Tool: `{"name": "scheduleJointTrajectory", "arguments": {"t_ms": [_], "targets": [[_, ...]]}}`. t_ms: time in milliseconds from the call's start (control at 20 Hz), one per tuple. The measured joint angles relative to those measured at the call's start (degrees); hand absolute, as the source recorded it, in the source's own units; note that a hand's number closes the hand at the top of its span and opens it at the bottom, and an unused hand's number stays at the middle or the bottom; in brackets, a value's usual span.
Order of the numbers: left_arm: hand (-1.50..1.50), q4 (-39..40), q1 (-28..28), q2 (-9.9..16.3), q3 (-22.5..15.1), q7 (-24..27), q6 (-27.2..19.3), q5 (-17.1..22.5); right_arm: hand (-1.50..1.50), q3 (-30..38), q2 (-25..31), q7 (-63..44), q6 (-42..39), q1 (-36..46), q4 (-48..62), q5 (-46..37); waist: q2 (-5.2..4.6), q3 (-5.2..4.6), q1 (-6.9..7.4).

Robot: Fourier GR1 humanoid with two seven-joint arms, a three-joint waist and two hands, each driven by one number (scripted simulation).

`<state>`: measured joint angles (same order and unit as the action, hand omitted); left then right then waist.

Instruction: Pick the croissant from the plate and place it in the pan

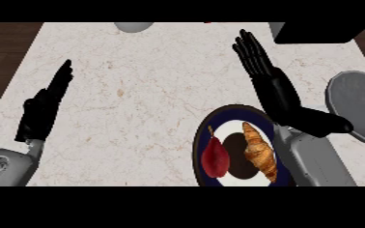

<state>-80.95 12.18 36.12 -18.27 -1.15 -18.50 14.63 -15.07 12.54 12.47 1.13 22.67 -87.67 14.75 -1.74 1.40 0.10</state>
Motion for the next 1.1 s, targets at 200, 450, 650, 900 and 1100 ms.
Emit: {"name": "scheduleJointTrajectory", "arguments": {"t_ms": [200, 450, 650, 900, 1100], "targets": [[0.00, -0.04, 0.99, -2.26, 1.09, 0.54, -0.46, 0.96, 1.50, -3.66, 3.34, 0.86, -11.19, -1.27, 4.15, 1.87, 0.73, -0.85, 0.69], [0.00, -1.59, 1.81, -5.84, 3.32, 1.40, -1.41, 4.16, -1.50, -7.64, 12.76, 8.26, -24.17, -4.83, 8.99, -2.36, 1.00, -1.12, 0.79], [0.00, -1.86, 1.28, -6.99, 4.78, 1.65, -1.40, 5.75, -1.50, -2.31, 20.28, 22.51, -23.62, -8.34, 11.57, -7.65, 1.43, -1.16, -0.39], [0.00, -1.34, 1.85, -7.73, 5.72, 1.57, -0.92, 5.98, -1.50, 3.53, 30.04, 32.97, -22.87, -9.34, 15.06, -11.76, 1.58, -1.26, -0.47], [0.00, -1.74, 1.79, -8.48, 5.62, 1.35, -0.64, 5.72, -1.50, 4.26, 38.16, 33.20, -23.63, -6.83, 14.25, -15.46, 1.69, -1.35, -0.06]]}}
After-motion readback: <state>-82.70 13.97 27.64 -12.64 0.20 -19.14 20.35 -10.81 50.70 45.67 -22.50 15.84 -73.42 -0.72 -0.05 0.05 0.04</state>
